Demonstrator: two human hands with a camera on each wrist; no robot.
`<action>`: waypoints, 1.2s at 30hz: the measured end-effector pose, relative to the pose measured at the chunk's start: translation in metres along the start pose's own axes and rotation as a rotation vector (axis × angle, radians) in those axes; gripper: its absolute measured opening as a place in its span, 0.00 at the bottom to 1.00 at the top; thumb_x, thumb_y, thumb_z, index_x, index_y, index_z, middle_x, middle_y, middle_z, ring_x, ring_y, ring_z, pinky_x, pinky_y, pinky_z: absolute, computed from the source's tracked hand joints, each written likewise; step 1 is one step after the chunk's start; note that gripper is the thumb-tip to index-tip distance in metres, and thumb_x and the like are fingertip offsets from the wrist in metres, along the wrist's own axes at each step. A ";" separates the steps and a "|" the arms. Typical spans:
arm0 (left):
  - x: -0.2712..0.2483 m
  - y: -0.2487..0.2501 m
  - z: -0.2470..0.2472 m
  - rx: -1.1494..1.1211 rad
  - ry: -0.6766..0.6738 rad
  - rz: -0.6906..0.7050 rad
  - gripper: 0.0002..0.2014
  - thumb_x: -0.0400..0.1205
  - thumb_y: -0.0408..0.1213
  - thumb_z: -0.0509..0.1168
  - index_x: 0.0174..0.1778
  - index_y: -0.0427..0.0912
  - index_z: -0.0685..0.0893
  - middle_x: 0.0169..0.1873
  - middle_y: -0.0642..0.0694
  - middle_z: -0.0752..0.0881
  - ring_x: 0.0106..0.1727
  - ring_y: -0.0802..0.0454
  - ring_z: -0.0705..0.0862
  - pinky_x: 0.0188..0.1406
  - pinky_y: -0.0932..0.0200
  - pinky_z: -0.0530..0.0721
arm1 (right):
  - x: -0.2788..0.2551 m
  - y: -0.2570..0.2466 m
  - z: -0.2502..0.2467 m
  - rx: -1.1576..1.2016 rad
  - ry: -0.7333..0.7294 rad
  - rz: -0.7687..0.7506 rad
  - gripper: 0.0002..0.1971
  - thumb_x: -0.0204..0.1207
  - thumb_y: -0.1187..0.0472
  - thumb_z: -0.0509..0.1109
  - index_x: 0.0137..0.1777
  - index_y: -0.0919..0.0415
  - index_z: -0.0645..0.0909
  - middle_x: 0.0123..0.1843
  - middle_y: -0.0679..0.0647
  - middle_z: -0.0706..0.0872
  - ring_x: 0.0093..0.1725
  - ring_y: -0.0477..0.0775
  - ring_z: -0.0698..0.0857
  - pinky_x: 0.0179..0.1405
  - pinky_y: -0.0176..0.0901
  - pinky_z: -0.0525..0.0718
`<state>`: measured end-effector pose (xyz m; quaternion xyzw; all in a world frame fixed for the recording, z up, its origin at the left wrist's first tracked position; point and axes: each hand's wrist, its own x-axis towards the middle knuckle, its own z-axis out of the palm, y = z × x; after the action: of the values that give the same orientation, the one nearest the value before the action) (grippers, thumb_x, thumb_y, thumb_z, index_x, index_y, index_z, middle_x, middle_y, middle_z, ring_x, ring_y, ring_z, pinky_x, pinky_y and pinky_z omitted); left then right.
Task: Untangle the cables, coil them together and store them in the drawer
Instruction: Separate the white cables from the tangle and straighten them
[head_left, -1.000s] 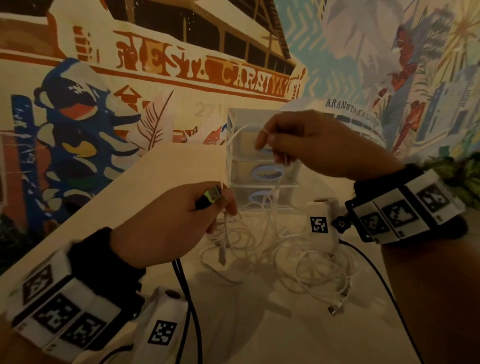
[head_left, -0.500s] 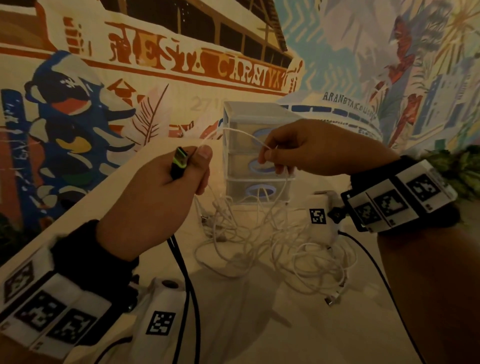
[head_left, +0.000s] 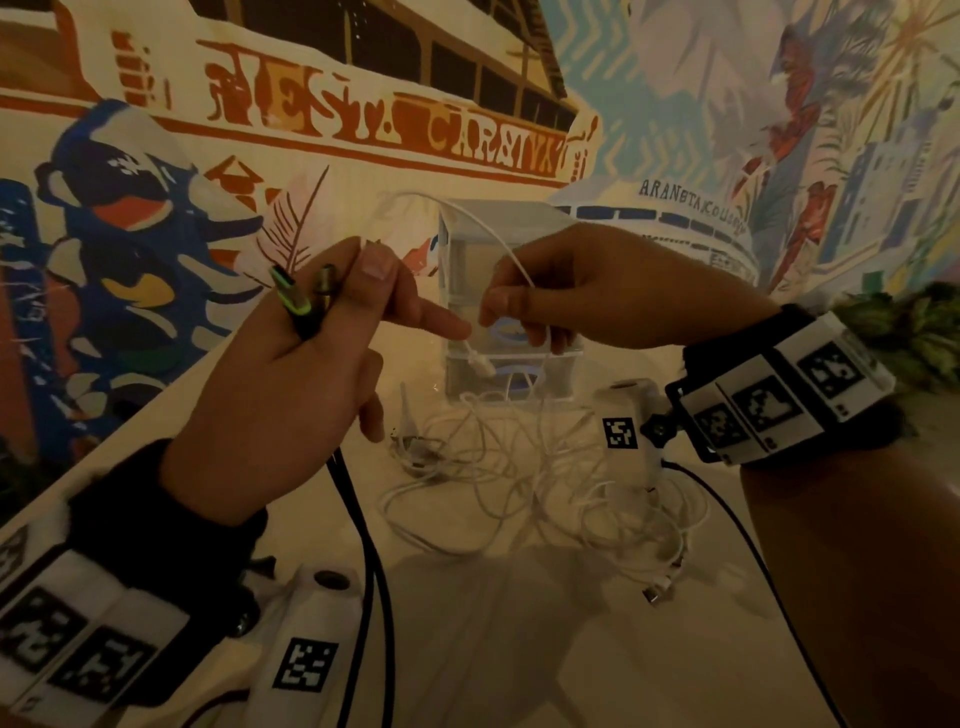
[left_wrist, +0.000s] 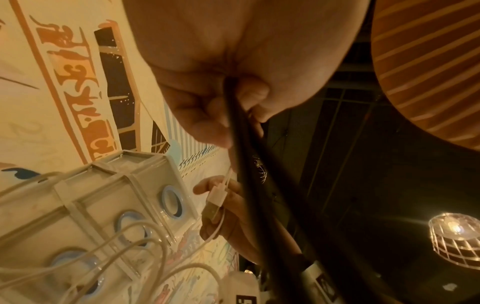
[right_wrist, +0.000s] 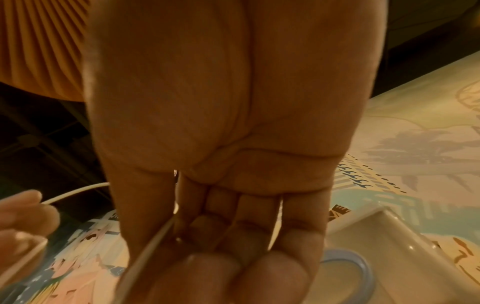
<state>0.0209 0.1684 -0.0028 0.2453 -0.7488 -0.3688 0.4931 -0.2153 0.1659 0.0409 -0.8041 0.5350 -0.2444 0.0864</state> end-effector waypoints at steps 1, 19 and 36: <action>0.000 -0.002 0.000 0.024 0.021 0.004 0.17 0.90 0.47 0.50 0.41 0.42 0.74 0.45 0.46 0.92 0.15 0.49 0.61 0.18 0.58 0.78 | 0.000 0.000 0.001 -0.009 -0.021 0.013 0.10 0.86 0.51 0.68 0.54 0.52 0.91 0.36 0.50 0.90 0.34 0.49 0.89 0.40 0.35 0.88; 0.001 -0.024 -0.004 0.733 -0.103 0.007 0.27 0.73 0.69 0.57 0.27 0.47 0.70 0.30 0.51 0.79 0.30 0.55 0.76 0.25 0.64 0.69 | -0.001 -0.034 0.016 0.419 -0.004 -0.078 0.12 0.84 0.59 0.70 0.55 0.69 0.88 0.43 0.63 0.92 0.41 0.60 0.94 0.45 0.47 0.93; 0.002 -0.036 -0.009 0.727 -0.058 0.014 0.22 0.86 0.55 0.57 0.42 0.40 0.83 0.28 0.39 0.81 0.37 0.49 0.79 0.32 0.57 0.75 | -0.011 -0.039 -0.001 0.332 -0.070 -0.144 0.23 0.73 0.55 0.81 0.66 0.58 0.81 0.52 0.53 0.91 0.52 0.59 0.93 0.58 0.62 0.90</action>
<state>0.0286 0.1427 -0.0279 0.3890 -0.8462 -0.0820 0.3549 -0.1868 0.1920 0.0543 -0.8230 0.4252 -0.3067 0.2187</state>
